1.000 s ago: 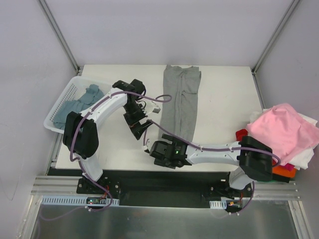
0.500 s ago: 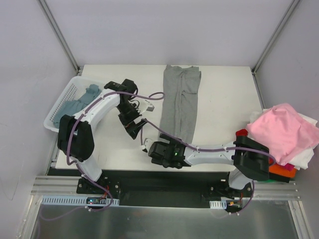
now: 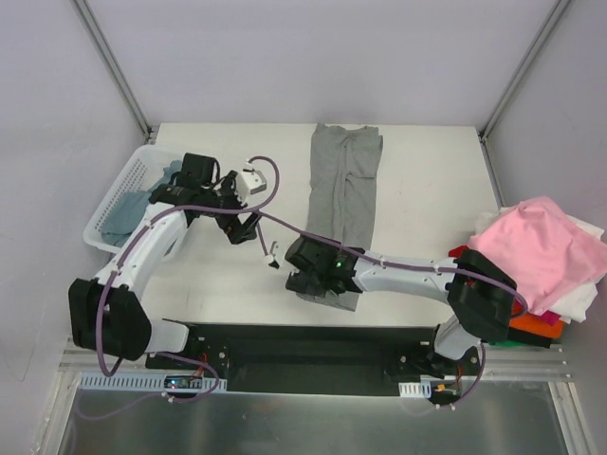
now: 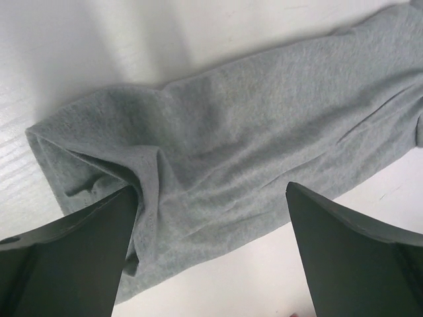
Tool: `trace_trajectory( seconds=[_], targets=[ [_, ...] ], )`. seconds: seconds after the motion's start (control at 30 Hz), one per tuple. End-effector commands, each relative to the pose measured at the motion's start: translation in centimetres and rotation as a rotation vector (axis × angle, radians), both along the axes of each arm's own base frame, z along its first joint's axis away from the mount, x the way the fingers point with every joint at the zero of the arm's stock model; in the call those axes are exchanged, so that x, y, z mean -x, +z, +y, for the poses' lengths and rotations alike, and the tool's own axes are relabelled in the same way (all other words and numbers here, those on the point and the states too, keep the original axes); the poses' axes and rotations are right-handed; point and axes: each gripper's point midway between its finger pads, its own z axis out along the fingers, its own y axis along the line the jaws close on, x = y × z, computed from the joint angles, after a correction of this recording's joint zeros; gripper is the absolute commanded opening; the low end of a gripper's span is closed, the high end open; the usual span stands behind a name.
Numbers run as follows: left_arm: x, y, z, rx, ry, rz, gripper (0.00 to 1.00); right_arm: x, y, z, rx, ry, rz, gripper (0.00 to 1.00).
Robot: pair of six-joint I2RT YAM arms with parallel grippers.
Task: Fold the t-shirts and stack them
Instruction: Grab the bottom of the folded rectangular tshirt with right arm
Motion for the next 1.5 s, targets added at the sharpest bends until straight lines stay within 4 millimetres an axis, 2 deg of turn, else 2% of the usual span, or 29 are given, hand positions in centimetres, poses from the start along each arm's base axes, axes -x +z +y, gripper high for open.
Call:
trace_trajectory(
  seconds=[0.0, 0.03, 0.1, 0.13, 0.17, 0.2, 0.27, 0.33, 0.4, 0.43, 0.5, 0.57, 0.6, 0.63, 0.67, 0.7, 0.73, 0.77, 0.8, 0.83, 0.87, 0.9, 0.93, 1.0, 1.13, 1.27, 1.47],
  targets=[
    [-10.7, 6.7, 13.4, -0.108, 0.581, -0.48, 0.99, 2.6, 4.0, -0.1, 0.083, 0.346, 0.085, 0.99],
    [-10.0, 6.2, 13.2, -0.11, 0.576, -0.465, 0.99, 1.9, 4.8, 0.8, 0.072, 0.341, 0.077, 0.99],
    [-9.3, 6.5, 12.5, -0.109, 0.555, -0.474, 0.99, 0.9, 4.3, 1.2, 0.111, 0.342, 0.091, 0.99],
    [-8.9, 6.2, 12.2, -0.113, 0.547, -0.465, 0.99, 0.0, 5.2, 2.0, 0.094, 0.333, 0.073, 0.99],
    [-8.7, 6.2, 12.2, -0.114, 0.544, -0.461, 0.99, -0.4, 4.5, 2.5, 0.112, 0.335, 0.09, 0.99],
    [-8.5, 6.4, 10.4, -0.109, 0.499, -0.466, 0.99, -0.7, 4.5, 2.6, 0.127, 0.334, 0.098, 0.99],
    [-8.2, 6.3, 9.4, -0.124, 0.481, -0.462, 0.99, -1.6, 4.9, 4.1, 0.119, 0.332, 0.107, 0.99],
    [-8.1, 6.4, 7.5, -0.134, 0.439, -0.468, 0.99, -2.0, 5.1, 4.4, 0.137, 0.321, 0.119, 0.99],
    [-8.0, 6.1, 6.6, -0.143, 0.419, -0.464, 0.99, -2.2, 5.4, 5.0, 0.127, 0.32, 0.124, 0.99],
    [-8.3, 6.6, 6.2, -0.142, 0.415, -0.476, 1.0, -2.2, 5.4, 5.0, 0.13, 0.321, 0.125, 0.99],
    [-9.1, 6.5, 6.7, -0.169, 0.445, -0.476, 0.99, -2.1, 5.4, 4.4, 0.141, 0.313, 0.12, 0.99],
    [-10.3, 7.5, 7.5, -0.182, 0.472, -0.497, 0.99, -1.6, 5.6, 3.6, 0.136, 0.296, 0.128, 0.99],
    [-11.1, 7.1, 7.8, -0.187, 0.477, -0.486, 0.99, -1.0, 4.9, 2.7, 0.153, 0.291, 0.15, 0.99],
    [-12.0, 8.2, 8.0, -0.174, 0.49, -0.505, 0.99, -0.5, 4.8, 2.3, 0.158, 0.289, 0.158, 0.99],
    [-12.6, 8.5, 8.8, -0.175, 0.512, -0.507, 0.99, -0.2, 5.3, 1.8, 0.143, 0.276, 0.15, 0.99],
    [-13.4, 7.8, 9.0, -0.178, 0.521, -0.488, 0.99, 0.4, 5.1, 1.2, 0.15, 0.277, 0.149, 0.99],
    [-14.3, 9.1, 9.3, -0.169, 0.534, -0.513, 0.99, 1.6, 4.0, 0.3, 0.18, 0.292, 0.158, 0.99],
    [-15.0, 9.1, 9.6, -0.175, 0.544, -0.514, 0.99, 1.9, 4.5, 0.0, 0.165, 0.292, 0.131, 0.99],
    [-15.9, 8.4, 10.3, -0.19, 0.564, -0.497, 0.99, 2.6, 4.3, -0.3, 0.169, 0.301, 0.122, 0.99],
    [-16.8, 9.4, 10.6, -0.182, 0.578, -0.519, 0.99, 4.0, 3.2, -0.8, 0.2, 0.331, 0.125, 0.99],
    [-17.3, 9.3, 10.8, -0.178, 0.59, -0.512, 0.99, 4.5, 3.4, -0.8, 0.192, 0.34, 0.103, 0.99],
    [-18.0, 8.4, 11.4, -0.17, 0.612, -0.483, 0.99, 4.9, 3.0, -0.9, 0.196, 0.345, 0.094, 0.99],
    [-18.6, 8.8, 11.5, -0.159, 0.623, -0.489, 0.99, 5.7, 2.5, -0.8, 0.211, 0.373, 0.086, 0.99],
    [-19.1, 8.0, 11.6, -0.156, 0.638, -0.467, 0.99, 5.8, 1.2, -1.1, 0.226, 0.376, 0.056, 0.99],
    [-19.0, 6.8, 11.8, -0.152, 0.665, -0.434, 0.99, 5.7, 0.3, -0.1, 0.203, 0.382, -0.014, 0.99],
    [-18.7, 6.1, 11.8, -0.149, 0.675, -0.417, 0.99, 3.6, -0.7, 1.2, 0.231, 0.354, -0.123, 0.99],
    [-18.1, 5.8, 11.9, -0.159, 0.667, -0.416, 0.99, 3.4, -2.7, 1.8, 0.272, 0.378, -0.107, 0.99]
  ],
)
